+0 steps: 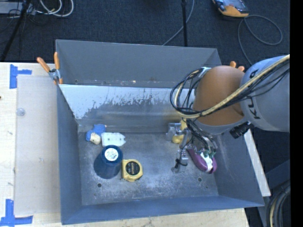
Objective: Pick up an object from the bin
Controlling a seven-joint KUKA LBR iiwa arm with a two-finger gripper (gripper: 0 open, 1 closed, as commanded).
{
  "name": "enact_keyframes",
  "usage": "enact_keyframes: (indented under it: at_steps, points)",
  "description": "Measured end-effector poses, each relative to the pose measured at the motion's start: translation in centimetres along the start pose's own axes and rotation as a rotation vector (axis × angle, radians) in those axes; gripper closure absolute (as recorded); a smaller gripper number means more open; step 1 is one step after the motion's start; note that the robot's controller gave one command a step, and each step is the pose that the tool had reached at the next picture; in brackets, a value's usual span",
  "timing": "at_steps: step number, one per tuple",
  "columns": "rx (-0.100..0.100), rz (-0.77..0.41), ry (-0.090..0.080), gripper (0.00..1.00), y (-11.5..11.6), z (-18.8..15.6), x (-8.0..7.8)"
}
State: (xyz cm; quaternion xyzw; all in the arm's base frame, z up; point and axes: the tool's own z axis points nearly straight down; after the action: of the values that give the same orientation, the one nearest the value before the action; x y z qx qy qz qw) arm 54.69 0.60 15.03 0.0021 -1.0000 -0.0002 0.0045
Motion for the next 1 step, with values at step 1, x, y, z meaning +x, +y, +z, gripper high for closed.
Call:
enact_keyframes:
  at_steps: [1]
  points:
    - [0.000,0.000,-0.007,0.00,0.00,-0.39,-0.17]
